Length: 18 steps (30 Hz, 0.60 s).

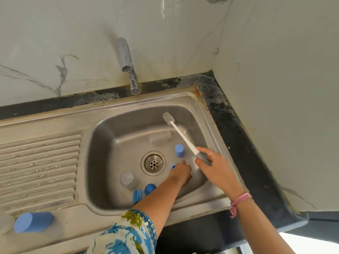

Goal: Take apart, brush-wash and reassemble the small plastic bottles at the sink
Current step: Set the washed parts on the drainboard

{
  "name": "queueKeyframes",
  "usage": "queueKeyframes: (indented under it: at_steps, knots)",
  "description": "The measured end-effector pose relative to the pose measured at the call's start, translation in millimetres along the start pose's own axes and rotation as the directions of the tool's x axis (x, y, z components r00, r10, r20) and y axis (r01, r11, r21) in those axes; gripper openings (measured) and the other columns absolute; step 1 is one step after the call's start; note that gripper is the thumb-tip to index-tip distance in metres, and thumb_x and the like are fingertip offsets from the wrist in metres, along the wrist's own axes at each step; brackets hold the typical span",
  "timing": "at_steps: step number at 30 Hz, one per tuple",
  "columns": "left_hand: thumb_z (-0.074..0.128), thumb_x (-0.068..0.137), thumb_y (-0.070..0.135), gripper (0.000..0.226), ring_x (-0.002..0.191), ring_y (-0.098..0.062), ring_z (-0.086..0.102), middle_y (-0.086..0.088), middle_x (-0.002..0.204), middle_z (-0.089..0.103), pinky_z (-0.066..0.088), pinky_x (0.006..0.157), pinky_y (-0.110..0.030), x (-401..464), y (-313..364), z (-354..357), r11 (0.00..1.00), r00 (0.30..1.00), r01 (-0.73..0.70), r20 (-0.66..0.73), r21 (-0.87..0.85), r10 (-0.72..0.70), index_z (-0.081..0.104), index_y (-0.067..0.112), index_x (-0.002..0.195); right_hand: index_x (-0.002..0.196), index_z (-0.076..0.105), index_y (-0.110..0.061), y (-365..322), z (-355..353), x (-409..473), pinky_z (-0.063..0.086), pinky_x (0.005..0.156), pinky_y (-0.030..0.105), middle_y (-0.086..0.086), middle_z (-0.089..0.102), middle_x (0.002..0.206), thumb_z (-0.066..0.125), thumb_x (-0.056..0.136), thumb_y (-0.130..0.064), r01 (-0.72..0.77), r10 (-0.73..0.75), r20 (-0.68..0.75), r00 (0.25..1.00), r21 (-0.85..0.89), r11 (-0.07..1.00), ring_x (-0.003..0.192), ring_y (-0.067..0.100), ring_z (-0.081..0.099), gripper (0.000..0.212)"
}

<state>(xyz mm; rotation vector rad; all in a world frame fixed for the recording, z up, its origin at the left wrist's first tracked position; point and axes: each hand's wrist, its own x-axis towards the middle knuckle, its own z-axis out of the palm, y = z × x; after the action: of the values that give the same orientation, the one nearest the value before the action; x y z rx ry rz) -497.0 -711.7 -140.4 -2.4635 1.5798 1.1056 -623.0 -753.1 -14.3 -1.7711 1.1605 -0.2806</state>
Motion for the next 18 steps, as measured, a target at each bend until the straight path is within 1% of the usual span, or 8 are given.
queueKeyframes:
  at_steps: [2,4,7,9,12,14,16,18]
  knots:
    - [0.059,0.094,0.027,0.027,0.105,-0.032,0.057,-0.014,0.114,0.056,0.047,0.087,-0.037,-4,-3,-17,0.988,0.99,-0.003,-0.141,-0.154,-0.019,0.062,0.003,0.107,0.127,0.058,-0.033,0,-2,0,0.045,0.071,0.02,-0.01,0.064,0.093,0.061,0.092,-0.025,-0.01,0.01,-0.017,1.0,0.034,0.999,0.081,0.007,0.06,0.037]
    - [0.064,0.09,0.023,0.022,0.098,-0.031,0.059,-0.014,0.109,0.057,0.045,0.081,-0.033,-8,-12,-42,0.952,0.961,-0.008,-0.266,-0.305,-0.077,0.063,0.002,0.097,0.129,0.058,-0.03,-1,-3,2,0.042,0.074,0.022,-0.01,0.061,0.093,0.062,0.091,-0.024,-0.012,0.015,-0.036,0.999,0.072,0.997,0.079,0.007,0.056,0.038]
    - [0.058,0.092,0.014,0.019,0.1,-0.035,0.057,-0.018,0.112,0.055,0.039,0.08,-0.032,-10,-31,-88,0.944,0.908,-0.058,-0.41,-0.326,-0.086,0.058,-0.001,0.103,0.13,0.057,-0.03,-4,-5,6,0.043,0.077,0.028,-0.01,0.059,0.093,0.063,0.091,-0.026,-0.021,0.025,-0.037,0.999,0.094,0.995,0.083,0.011,0.052,0.039]
    - [0.057,0.092,0.013,0.029,0.103,-0.037,0.055,-0.019,0.115,0.053,0.039,0.084,-0.035,-14,-44,-125,0.941,0.858,-0.104,-0.507,-0.321,-0.078,0.051,0.002,0.118,0.13,0.057,-0.029,-8,-4,9,0.044,0.075,0.028,-0.014,0.056,0.086,0.062,0.092,-0.026,-0.021,0.024,-0.032,0.999,0.108,0.994,0.081,0.01,0.051,0.038]
    - [0.056,0.094,0.017,0.072,0.106,-0.037,0.055,-0.019,0.123,0.05,0.046,0.094,-0.045,-17,-62,-178,0.962,0.843,-0.049,-0.528,-0.27,-0.105,0.017,0.023,0.153,0.129,0.058,-0.027,-14,3,14,0.038,0.062,0.019,-0.019,0.049,0.074,0.062,0.092,-0.026,-0.006,0.011,-0.036,0.999,0.131,0.991,0.067,0.0,0.046,0.037]
    - [0.056,0.093,0.018,0.086,0.094,-0.036,0.06,-0.019,0.113,0.057,0.05,0.084,-0.045,-17,-70,-206,0.972,0.846,0.005,-0.517,-0.236,-0.13,-0.001,0.032,0.155,0.13,0.057,-0.028,-21,9,18,0.036,0.059,0.017,-0.017,0.052,0.076,0.062,0.092,-0.027,0.001,0.004,-0.035,0.999,0.13,0.991,0.065,-0.001,0.045,0.038]
    - [0.058,0.091,0.015,0.091,0.08,-0.032,0.062,-0.016,0.093,0.062,0.051,0.07,-0.04,-17,-75,-225,0.978,0.85,0.044,-0.506,-0.202,-0.143,-0.005,0.032,0.154,0.13,0.057,-0.028,-28,13,19,0.04,0.059,0.02,-0.01,0.055,0.08,0.062,0.092,-0.027,0.011,-0.007,-0.036,0.999,0.122,0.993,0.065,0.003,0.049,0.038]
    - [0.058,0.09,0.015,0.093,0.075,-0.029,0.06,-0.016,0.089,0.062,0.049,0.067,-0.038,-18,-75,-241,0.98,0.863,0.101,-0.475,-0.173,-0.172,-0.006,0.033,0.154,0.129,0.057,-0.029,-35,16,22,0.041,0.06,0.021,-0.006,0.055,0.078,0.062,0.092,-0.027,0.027,-0.022,-0.044,0.999,0.115,0.993,0.065,0.008,0.05,0.037]
